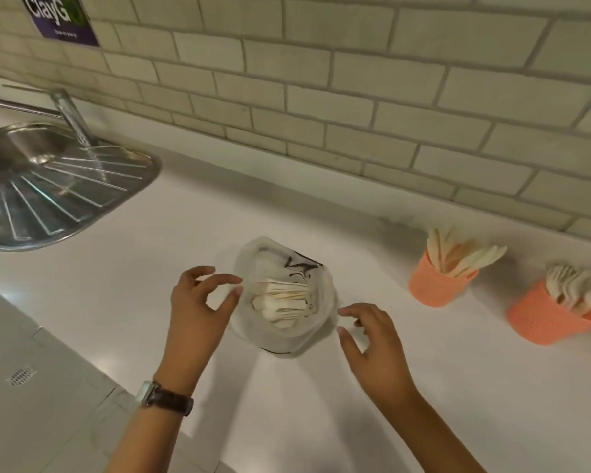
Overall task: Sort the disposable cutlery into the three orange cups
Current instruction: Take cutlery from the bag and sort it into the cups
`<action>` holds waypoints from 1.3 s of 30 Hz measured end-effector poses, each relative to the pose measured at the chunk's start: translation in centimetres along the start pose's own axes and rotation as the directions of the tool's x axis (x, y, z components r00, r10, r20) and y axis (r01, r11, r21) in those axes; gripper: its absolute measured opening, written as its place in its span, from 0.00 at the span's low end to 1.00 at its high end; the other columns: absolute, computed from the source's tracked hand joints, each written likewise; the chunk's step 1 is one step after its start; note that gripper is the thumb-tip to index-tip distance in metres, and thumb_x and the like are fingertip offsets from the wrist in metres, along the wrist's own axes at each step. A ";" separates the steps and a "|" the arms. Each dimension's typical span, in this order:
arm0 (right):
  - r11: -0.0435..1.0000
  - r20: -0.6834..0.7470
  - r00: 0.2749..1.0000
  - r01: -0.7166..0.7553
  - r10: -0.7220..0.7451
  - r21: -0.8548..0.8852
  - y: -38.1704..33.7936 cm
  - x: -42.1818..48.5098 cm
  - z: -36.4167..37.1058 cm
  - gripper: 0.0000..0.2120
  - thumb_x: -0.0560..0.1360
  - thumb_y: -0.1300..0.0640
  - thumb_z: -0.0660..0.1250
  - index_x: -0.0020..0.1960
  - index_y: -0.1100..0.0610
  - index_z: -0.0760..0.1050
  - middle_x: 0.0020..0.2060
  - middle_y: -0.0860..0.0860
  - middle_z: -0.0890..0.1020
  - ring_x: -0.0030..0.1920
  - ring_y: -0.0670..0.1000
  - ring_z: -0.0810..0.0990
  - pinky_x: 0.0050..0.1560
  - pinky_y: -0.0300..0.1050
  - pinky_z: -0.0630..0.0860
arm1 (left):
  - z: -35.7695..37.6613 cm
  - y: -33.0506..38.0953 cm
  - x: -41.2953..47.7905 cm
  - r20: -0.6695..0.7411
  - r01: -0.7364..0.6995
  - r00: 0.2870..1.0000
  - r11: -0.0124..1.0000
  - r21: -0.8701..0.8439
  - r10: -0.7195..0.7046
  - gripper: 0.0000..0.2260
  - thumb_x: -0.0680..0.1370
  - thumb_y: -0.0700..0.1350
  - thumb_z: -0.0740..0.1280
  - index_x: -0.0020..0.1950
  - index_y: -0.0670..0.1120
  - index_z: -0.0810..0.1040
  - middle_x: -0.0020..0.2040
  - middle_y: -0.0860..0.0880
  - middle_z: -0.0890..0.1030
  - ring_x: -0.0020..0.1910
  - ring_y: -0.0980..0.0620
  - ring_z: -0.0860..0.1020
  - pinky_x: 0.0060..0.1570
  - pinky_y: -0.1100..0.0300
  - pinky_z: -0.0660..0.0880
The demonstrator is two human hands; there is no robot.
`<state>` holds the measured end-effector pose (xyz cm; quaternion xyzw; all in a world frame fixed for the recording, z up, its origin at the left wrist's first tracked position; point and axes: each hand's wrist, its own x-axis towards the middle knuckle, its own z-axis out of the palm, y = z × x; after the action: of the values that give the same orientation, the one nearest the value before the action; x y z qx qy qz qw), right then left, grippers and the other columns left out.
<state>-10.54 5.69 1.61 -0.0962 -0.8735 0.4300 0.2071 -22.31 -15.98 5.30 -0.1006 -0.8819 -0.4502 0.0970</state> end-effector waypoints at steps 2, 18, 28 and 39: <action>1.000 0.052 0.999 0.001 -0.001 0.019 -1.7 1.9 1.8 0.09 0.73 0.61 0.65 0.52 0.53 0.77 0.49 0.42 0.77 0.51 0.39 0.74 0.52 0.25 0.68 | 0.5 -0.5 1.1 0.111 0.031 0.993 0.999 -0.022 -0.029 0.06 0.71 0.49 0.72 0.44 0.61 0.81 0.58 0.52 0.71 0.56 0.54 0.73 0.55 0.52 0.74; 0.748 0.686 0.628 0.239 0.368 -0.619 -2.5 12.6 11.5 0.20 0.70 0.57 0.70 0.57 0.57 0.66 0.50 0.55 0.78 0.48 0.57 0.78 0.43 0.47 0.74 | -0.3 -4.1 4.8 0.473 0.021 0.881 0.999 0.034 -0.035 0.29 0.71 0.37 0.65 0.70 0.53 0.67 0.67 0.53 0.65 0.42 0.58 0.74 0.37 0.70 0.71; 0.770 0.700 0.634 0.249 0.328 -0.587 -4.2 13.0 10.1 0.10 0.73 0.63 0.61 0.54 0.59 0.69 0.44 0.56 0.77 0.41 0.53 0.73 0.38 0.44 0.66 | -1.3 -3.3 5.1 0.421 -0.015 0.907 0.995 0.096 -0.027 0.29 0.73 0.38 0.63 0.73 0.52 0.62 0.69 0.55 0.61 0.31 0.57 0.74 0.30 0.67 0.72; 0.948 0.573 0.802 0.026 0.170 -0.317 -7.1 12.4 5.5 0.18 0.76 0.61 0.62 0.63 0.50 0.67 0.56 0.47 0.77 0.53 0.46 0.75 0.52 0.39 0.72 | -2.2 -4.2 5.8 0.437 0.057 0.898 0.998 -0.003 -0.050 0.26 0.74 0.36 0.64 0.71 0.49 0.66 0.67 0.53 0.65 0.38 0.62 0.73 0.35 0.72 0.68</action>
<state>-24.01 1.75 7.71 -0.0216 -0.9459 0.3041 -0.1108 -28.77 -19.65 4.86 -0.1752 -0.8802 -0.4255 -0.1162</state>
